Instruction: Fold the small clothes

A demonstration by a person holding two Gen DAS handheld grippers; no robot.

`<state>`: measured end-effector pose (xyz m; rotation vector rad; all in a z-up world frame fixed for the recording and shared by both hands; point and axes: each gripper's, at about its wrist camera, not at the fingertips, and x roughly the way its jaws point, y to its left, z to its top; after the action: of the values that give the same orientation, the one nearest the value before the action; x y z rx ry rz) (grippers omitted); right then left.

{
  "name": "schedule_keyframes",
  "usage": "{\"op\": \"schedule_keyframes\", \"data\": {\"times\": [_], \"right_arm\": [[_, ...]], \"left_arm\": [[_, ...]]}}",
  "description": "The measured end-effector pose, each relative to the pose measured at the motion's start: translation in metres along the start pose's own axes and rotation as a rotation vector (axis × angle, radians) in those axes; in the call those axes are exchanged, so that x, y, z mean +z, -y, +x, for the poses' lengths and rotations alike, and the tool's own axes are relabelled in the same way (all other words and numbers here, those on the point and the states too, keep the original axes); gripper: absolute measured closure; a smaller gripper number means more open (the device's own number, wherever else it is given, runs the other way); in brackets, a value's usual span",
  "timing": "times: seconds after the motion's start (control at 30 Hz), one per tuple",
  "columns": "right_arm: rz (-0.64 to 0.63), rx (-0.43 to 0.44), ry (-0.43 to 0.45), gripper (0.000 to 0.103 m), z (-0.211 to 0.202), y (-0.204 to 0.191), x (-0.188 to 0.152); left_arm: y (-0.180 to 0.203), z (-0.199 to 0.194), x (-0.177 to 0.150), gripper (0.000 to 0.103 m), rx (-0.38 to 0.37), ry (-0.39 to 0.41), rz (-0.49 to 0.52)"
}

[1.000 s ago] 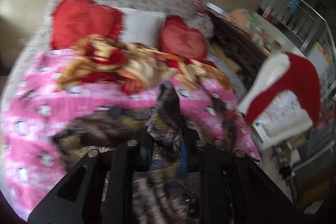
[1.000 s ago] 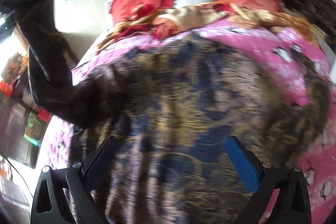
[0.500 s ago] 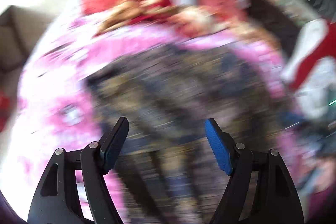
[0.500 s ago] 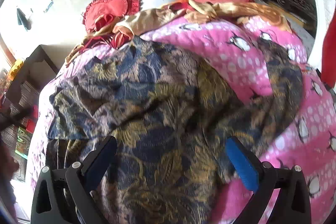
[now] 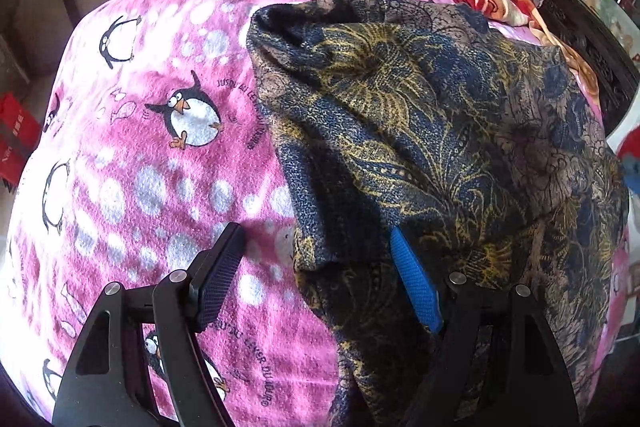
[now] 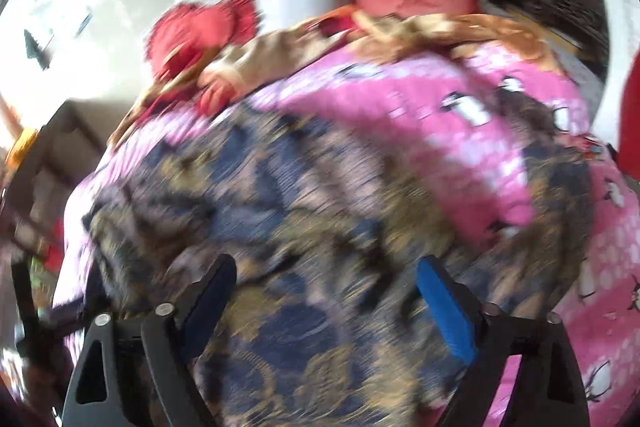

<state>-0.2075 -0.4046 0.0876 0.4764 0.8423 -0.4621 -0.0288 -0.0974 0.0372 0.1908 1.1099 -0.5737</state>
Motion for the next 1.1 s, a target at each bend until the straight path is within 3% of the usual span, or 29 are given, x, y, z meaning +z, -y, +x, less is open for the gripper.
{"op": "schedule_keyframes", "data": {"times": [0.13, 0.17, 0.4, 0.63, 0.73, 0.77, 0.87, 0.97, 1.1], "right_arm": [[-0.074, -0.031, -0.037, 0.05, 0.019, 0.008, 0.025], [-0.097, -0.035, -0.057, 0.053, 0.026, 0.007, 0.027], [-0.201, -0.046, -0.116, 0.053, 0.052, 0.008, 0.016], [-0.368, -0.119, -0.076, 0.053, 0.044, -0.01, 0.003], [-0.413, -0.132, -0.081, 0.095, 0.048, -0.014, 0.002], [-0.446, -0.165, -0.058, 0.099, 0.043, -0.018, 0.001], [-0.465, -0.154, 0.036, 0.099, 0.015, -0.022, 0.006], [-0.457, -0.214, 0.149, 0.099, -0.007, -0.022, 0.019], [-0.377, -0.244, 0.075, 0.099, 0.023, -0.011, 0.031]], "left_arm": [[-0.001, 0.002, -0.004, 0.027, -0.003, 0.001, -0.004], [-0.003, 0.002, -0.006, 0.027, -0.004, 0.001, -0.007], [-0.005, 0.004, 0.001, 0.024, -0.006, -0.004, -0.009], [0.003, 0.008, 0.001, 0.017, 0.007, 0.003, 0.013], [0.003, 0.006, 0.001, 0.017, 0.006, -0.006, 0.025], [0.002, 0.004, 0.002, 0.017, 0.0, -0.016, 0.023], [-0.004, -0.01, 0.003, 0.017, -0.009, 0.014, -0.008], [-0.002, -0.026, 0.006, 0.017, 0.004, 0.089, -0.013], [0.01, -0.013, 0.008, 0.017, 0.006, 0.034, 0.011]]}}
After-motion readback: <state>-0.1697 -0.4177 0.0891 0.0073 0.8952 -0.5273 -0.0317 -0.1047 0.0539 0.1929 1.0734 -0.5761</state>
